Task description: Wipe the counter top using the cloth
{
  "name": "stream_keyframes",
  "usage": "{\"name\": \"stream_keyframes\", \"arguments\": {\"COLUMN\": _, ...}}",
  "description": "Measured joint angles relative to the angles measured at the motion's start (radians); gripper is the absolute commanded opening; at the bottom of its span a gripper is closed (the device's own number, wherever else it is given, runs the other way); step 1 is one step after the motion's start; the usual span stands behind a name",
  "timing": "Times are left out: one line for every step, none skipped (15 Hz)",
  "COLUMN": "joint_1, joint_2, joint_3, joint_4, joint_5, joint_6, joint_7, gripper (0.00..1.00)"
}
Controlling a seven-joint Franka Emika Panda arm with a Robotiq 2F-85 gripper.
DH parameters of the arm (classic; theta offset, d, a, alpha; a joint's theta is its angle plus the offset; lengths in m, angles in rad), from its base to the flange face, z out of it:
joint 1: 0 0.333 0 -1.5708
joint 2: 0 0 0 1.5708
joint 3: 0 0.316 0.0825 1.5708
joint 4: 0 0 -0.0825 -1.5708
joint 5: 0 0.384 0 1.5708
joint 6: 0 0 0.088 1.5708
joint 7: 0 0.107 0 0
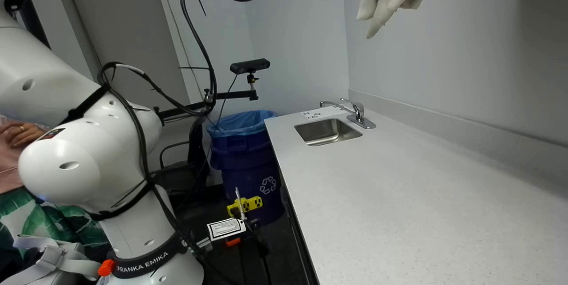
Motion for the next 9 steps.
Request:
{"name": "stream_keyframes", "arguments": {"joint_1": -0.027, "joint_2": -0.002, "joint_3": 0.014, "joint_4": -0.015, "joint_5": -0.010, "joint_6": 0.057, "joint_7": 0.006, "gripper": 0.02}}
{"name": "stream_keyframes", "arguments": {"joint_1": -0.053, "joint_2": -0.005, "joint_3": 0.028, "joint_4": -0.033, "joint_5": -0.024, "joint_6": 0.109, "joint_7": 0.016, "gripper": 0.02}}
{"name": "stream_keyframes", "arguments": {"joint_1": -0.078, "joint_2": -0.009, "joint_3": 0.042, "joint_4": -0.051, "joint_5": -0.039, "joint_6": 0.159, "joint_7": 0.033, "gripper": 0.02}}
{"name": "stream_keyframes", "arguments": {"joint_1": -0.108, "joint_2": -0.012, "joint_3": 0.058, "joint_4": -0.067, "joint_5": -0.052, "joint_6": 0.213, "joint_7": 0.049, "gripper": 0.02}}
{"name": "stream_keyframes", "arguments": {"joint_1": -0.143, "joint_2": -0.015, "joint_3": 0.078, "joint_4": -0.083, "joint_5": -0.065, "joint_6": 0.271, "joint_7": 0.065, "gripper": 0.02}}
{"name": "stream_keyframes", "arguments": {"joint_1": -0.181, "joint_2": -0.017, "joint_3": 0.100, "joint_4": -0.096, "joint_5": -0.071, "joint_6": 0.328, "joint_7": 0.079, "gripper": 0.02}}
{"name": "stream_keyframes", "arguments": {"joint_1": -0.220, "joint_2": -0.019, "joint_3": 0.125, "joint_4": -0.107, "joint_5": -0.072, "joint_6": 0.384, "joint_7": 0.089, "gripper": 0.02}}
{"name": "stream_keyframes", "arguments": {"joint_1": -0.253, "joint_2": -0.020, "joint_3": 0.145, "joint_4": -0.116, "joint_5": -0.072, "joint_6": 0.431, "joint_7": 0.095, "gripper": 0.02}}
{"name": "stream_keyframes", "arguments": {"joint_1": -0.283, "joint_2": -0.020, "joint_3": 0.165, "joint_4": -0.123, "joint_5": -0.072, "joint_6": 0.473, "joint_7": 0.100, "gripper": 0.02}}
